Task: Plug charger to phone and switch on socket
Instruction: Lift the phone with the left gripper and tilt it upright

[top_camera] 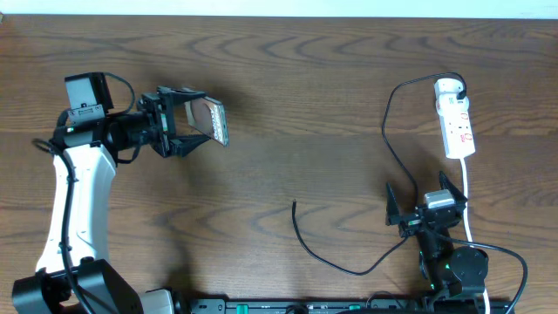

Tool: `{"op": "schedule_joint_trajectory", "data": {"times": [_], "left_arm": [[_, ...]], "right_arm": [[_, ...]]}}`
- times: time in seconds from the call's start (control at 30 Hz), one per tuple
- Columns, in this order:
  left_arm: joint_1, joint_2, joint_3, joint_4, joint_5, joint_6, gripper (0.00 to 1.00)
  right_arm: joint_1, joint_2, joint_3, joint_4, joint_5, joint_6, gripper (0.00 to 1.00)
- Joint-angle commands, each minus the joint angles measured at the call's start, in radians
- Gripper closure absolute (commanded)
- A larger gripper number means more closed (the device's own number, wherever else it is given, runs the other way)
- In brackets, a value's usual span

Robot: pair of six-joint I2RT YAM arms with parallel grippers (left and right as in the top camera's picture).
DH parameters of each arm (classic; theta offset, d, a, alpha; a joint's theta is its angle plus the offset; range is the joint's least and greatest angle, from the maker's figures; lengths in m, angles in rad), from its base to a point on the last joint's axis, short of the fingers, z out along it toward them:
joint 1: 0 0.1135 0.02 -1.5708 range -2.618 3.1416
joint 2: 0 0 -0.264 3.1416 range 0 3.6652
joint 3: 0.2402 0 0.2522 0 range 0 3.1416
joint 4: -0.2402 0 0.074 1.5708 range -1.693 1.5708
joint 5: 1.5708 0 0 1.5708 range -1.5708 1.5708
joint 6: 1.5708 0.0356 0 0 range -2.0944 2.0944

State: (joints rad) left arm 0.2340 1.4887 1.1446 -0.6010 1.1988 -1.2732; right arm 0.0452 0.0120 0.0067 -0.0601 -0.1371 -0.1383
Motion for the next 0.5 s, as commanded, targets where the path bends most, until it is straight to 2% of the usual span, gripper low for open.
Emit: {"op": "schedule_joint_trajectory", "data": {"times": [0.0, 0.1, 0.47], "left_arm": [[0.005, -0.017, 0.014, 0.005, 0.137, -0.225, 0.93], [0.005, -0.017, 0.014, 0.008, 0.148, -0.274, 0.93], [0.005, -0.017, 0.014, 0.028, 0.148, -0.224, 0.93]], "right_arm": [[-0.006, -0.005, -0.001, -0.005, 0.004, 0.014, 0.01], [-0.006, -0.005, -0.001, -0.005, 0.004, 0.014, 0.01], [-0.006, -0.005, -0.001, -0.005, 0.004, 0.014, 0.01]]}}
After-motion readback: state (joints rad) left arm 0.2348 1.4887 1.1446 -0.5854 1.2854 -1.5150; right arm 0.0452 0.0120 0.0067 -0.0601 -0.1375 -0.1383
